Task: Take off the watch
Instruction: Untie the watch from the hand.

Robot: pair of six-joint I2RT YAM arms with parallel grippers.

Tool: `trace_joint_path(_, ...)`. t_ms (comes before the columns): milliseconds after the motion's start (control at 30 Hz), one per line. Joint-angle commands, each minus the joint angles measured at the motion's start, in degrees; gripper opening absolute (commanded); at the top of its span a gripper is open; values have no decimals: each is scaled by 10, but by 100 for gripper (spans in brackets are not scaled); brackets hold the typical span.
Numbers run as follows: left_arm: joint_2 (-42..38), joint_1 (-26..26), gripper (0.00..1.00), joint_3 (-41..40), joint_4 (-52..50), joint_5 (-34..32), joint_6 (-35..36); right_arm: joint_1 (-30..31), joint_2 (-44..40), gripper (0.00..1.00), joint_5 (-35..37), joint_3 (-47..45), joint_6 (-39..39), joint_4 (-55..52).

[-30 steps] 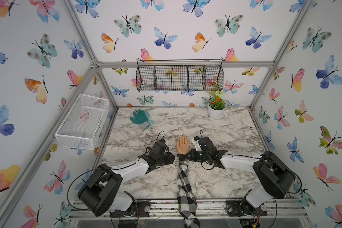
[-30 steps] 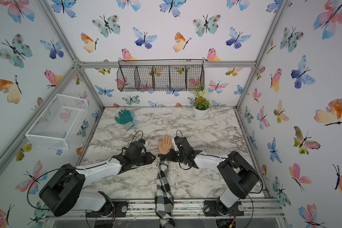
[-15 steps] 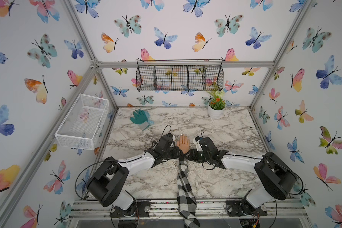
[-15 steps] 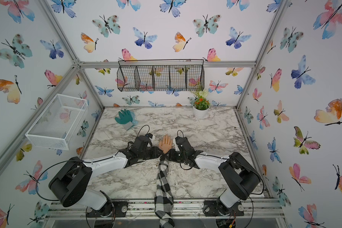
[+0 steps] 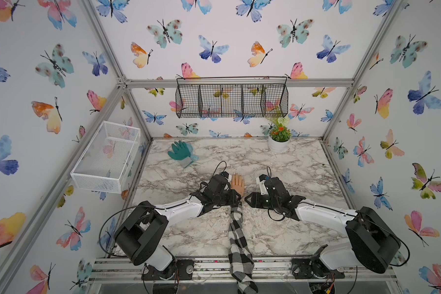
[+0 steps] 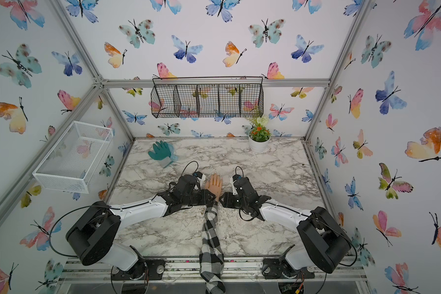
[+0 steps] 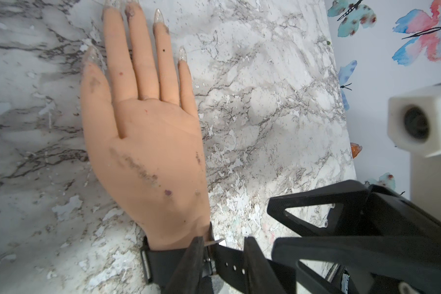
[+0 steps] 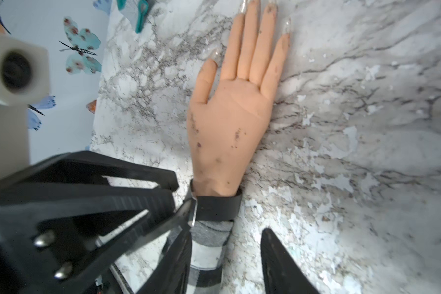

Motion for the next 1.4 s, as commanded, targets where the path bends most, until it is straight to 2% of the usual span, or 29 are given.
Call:
trace_joint_path(0,-5,-3,31,-3,-4,-5,6,0,11,45,13,-13,-45,-17)
trace_joint_path(200,-21,5,31,-11,-31,-30,14,1,36,44,-10,-12,-67,2)
trace_joint_path(333,-31,23,31,-24,-62,-62,17,1,53,41,-20,1,-54,15)
trace_joint_path(467,-30,47,31,-50,-66,-63,27,1,63,35,-54,13,-22,48)
trace_joint_path(500,-30,48,31,-52,-66,-64,30,1,62,37,-61,13,-10,59)
trace_joint_path(567,-29,48,31,-61,-62,-60,32,1,53,49,-73,6,21,88)
trace_joint_path(667,-32,48,31,-75,-41,-49,26,1,52,52,-91,11,44,106)
trace_joint_path(1367,-14,46,30,-96,-7,-28,16,13,116,51,-185,39,150,224)
